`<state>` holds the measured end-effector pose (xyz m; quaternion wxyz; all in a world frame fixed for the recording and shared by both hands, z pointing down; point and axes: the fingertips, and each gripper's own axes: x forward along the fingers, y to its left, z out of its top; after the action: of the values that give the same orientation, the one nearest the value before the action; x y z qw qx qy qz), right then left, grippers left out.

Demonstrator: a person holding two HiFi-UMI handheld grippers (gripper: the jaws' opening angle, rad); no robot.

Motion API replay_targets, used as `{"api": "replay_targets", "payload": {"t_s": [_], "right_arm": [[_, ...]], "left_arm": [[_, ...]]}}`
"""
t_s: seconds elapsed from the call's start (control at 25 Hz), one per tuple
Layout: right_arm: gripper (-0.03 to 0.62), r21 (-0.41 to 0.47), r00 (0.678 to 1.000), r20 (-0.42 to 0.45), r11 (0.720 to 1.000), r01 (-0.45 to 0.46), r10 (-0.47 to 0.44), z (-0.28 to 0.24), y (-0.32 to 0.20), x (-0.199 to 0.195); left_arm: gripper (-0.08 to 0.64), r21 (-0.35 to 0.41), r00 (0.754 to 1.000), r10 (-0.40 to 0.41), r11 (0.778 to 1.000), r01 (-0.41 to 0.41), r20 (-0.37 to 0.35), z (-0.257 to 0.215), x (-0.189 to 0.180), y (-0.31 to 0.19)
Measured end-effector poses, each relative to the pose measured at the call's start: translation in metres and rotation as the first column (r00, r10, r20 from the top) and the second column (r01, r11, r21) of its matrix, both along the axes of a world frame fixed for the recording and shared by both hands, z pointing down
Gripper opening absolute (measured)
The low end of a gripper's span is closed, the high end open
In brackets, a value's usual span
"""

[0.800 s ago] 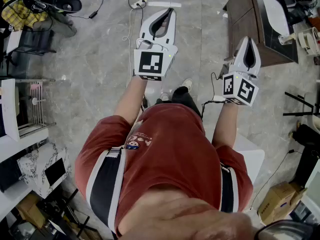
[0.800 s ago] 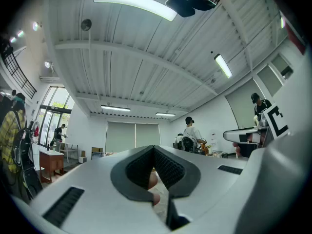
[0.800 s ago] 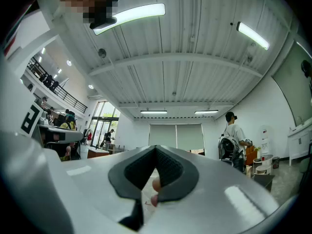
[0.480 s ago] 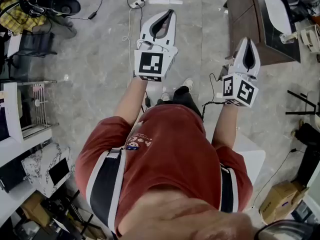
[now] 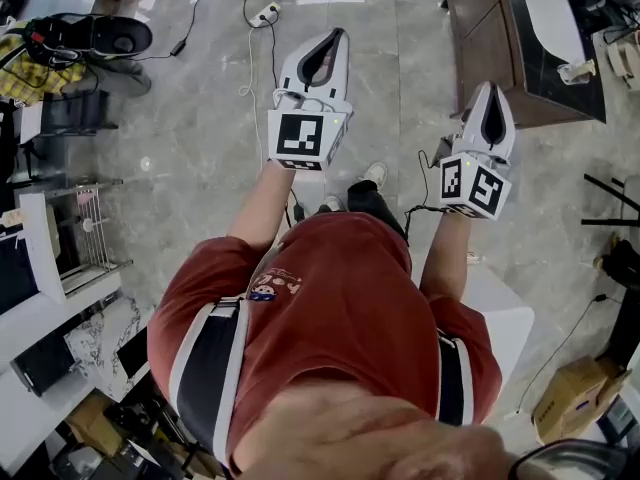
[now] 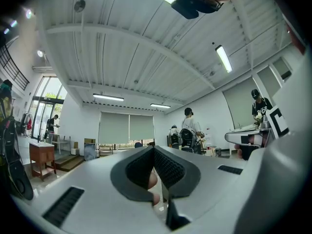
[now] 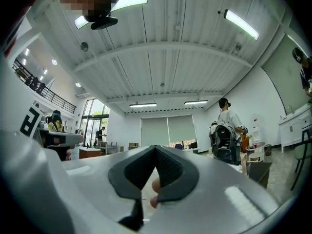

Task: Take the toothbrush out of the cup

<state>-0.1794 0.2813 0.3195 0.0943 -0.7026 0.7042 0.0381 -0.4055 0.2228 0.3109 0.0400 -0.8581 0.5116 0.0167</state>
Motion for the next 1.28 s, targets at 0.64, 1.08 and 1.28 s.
{"api": "replay_targets", "payload": {"t_s": [0.64, 1.08, 1.28], "right_arm": [[0.009, 0.04, 1.0, 0.015, 0.999, -0.025, 0.025, -0.008, -0.067, 0.103], [0.009, 0.038, 0.999, -0.008, 0.998, -0.041, 0.042, -0.007, -0.11, 0.116], [0.009, 0.037, 0.998, -0.036, 0.998, -0.058, 0.059, -0.009, -0.154, 0.12]], "left_arm": [[0.005, 0.034, 1.0, 0.026, 0.999, -0.027, 0.004, -0.018, 0.101, -0.076], [0.005, 0.032, 0.999, 0.046, 0.998, -0.046, -0.017, -0.014, 0.119, -0.123], [0.005, 0.03, 0.996, 0.073, 0.997, -0.072, -0.048, -0.009, 0.128, -0.174]]}}
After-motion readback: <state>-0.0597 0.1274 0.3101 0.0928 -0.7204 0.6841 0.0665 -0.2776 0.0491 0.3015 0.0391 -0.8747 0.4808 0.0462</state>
